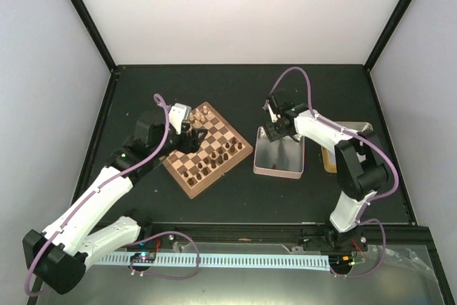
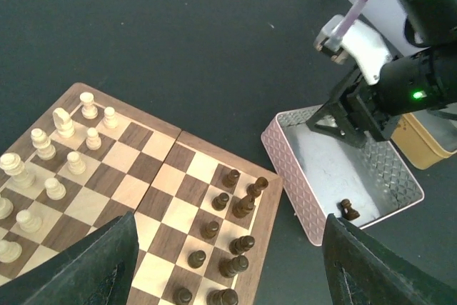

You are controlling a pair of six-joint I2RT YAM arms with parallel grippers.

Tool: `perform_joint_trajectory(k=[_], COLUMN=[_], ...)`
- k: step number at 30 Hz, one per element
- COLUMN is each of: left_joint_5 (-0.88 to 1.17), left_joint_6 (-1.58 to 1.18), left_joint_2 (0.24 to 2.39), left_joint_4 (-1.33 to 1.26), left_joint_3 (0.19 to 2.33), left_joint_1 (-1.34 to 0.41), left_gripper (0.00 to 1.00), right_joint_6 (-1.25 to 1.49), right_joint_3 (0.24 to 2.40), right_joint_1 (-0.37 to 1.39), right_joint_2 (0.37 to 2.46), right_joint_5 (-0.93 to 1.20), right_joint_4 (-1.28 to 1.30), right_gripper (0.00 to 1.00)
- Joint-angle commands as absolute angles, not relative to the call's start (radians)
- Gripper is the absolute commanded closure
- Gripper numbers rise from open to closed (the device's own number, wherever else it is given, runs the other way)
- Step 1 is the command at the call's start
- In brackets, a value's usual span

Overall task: Set up the chess pieces on the board
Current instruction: Adjust the storage box at the center of the board.

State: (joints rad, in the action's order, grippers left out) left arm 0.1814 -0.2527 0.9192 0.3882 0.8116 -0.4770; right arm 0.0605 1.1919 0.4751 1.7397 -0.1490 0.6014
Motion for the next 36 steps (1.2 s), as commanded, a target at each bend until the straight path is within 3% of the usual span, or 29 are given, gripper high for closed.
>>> perform_joint_trajectory(k=[1,9,16,25,36], left_joint_5=[0.206,0.187,0.164,0.16,0.17], left_joint_6=[-0.237,-0.219,-0.22,-0.225,-0.233], left_joint_2=[0.921,0.913,0.886,0.871,0.868], left_joint_4=[0.336,0.328,0.334,0.334,0.331], left_joint_3=[0.869,0.879,0.871,0.861,0.856], left_joint_1=[-0.47,-0.469,-0.469,-0.469,-0.469], left_gripper=[0.28,0.27,0.28,0.28,0.28], right_joint_6=[-0.061,-0.071,0.052,0.258,0.446], right_joint_3=[1.236,1.287,1.241,1.169,1.055], right_joint_1=[0.466,0.451,0.421,0.402,0.402], right_joint_2=[1.802,1.877,1.864,1.808,1.716], right_joint_5=[-0.176,-0.255,-0.397,-0.503,-0.505], right_joint_4=[0.572,0.534,0.515,0.542,0.604], right_gripper=[0.31,0.37,0.64,0.88,0.92])
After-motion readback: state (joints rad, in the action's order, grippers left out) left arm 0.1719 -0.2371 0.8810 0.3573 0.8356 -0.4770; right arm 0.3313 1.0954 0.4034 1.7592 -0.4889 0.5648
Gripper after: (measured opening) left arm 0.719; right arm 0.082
